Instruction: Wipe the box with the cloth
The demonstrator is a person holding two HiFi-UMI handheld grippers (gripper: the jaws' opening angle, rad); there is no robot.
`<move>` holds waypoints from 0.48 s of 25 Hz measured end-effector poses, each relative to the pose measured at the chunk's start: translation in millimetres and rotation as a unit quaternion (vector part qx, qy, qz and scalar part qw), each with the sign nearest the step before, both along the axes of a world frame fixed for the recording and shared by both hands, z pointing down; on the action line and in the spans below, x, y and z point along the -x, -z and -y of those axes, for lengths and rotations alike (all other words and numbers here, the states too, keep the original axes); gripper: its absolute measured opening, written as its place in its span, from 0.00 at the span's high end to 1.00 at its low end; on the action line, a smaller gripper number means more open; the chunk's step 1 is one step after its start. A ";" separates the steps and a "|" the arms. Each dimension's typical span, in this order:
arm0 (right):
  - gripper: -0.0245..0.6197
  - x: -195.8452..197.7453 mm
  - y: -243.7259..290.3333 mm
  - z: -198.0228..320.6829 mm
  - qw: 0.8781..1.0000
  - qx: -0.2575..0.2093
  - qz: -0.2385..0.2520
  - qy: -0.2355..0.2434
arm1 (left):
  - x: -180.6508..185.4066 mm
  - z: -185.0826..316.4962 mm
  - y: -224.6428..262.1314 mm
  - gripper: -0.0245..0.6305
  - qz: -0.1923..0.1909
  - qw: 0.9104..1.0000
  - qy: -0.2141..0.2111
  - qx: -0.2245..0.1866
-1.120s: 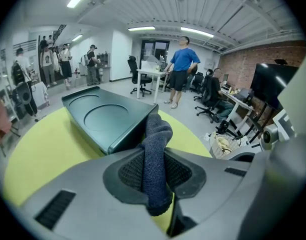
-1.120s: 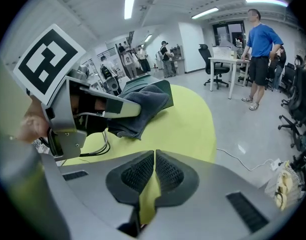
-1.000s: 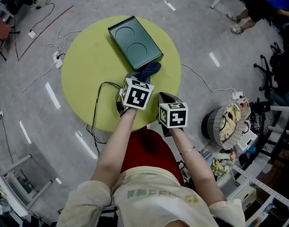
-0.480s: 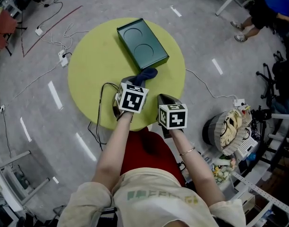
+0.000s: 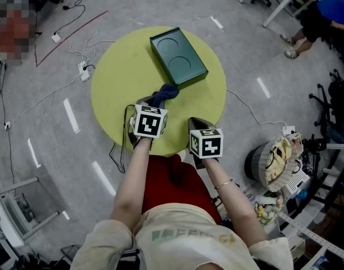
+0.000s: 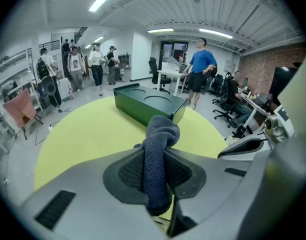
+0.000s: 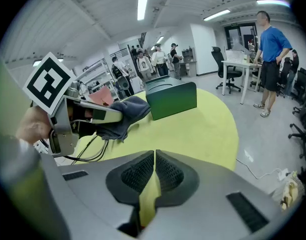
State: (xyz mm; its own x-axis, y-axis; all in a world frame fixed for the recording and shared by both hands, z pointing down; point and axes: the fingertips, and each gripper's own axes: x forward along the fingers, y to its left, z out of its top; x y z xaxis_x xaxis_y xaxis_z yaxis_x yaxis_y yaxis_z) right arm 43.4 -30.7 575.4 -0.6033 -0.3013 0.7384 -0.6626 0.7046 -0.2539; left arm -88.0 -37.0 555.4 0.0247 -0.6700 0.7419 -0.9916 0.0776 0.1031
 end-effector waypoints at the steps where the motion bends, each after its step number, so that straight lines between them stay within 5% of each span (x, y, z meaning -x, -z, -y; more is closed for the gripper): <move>1: 0.90 2.8 2.0 -0.8 1.000 -0.002 0.002 -0.001 | 6.3 -4.1 1.6 0.83 0.003 1.000 0.003 -0.001; 12: 0.90 52.3 54.9 -5.9 0.997 -0.043 0.053 -0.021 | 58.3 -42.8 43.5 0.83 -0.006 0.998 0.003 -0.063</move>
State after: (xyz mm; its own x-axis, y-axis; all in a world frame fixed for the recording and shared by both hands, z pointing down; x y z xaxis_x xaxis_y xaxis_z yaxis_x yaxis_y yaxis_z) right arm -8.9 -24.9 520.5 -0.6617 -0.3881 0.6414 -0.6652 0.6986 -0.2636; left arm -146.2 5.8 511.9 0.0288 -0.7577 0.6520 -0.9898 0.0694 0.1244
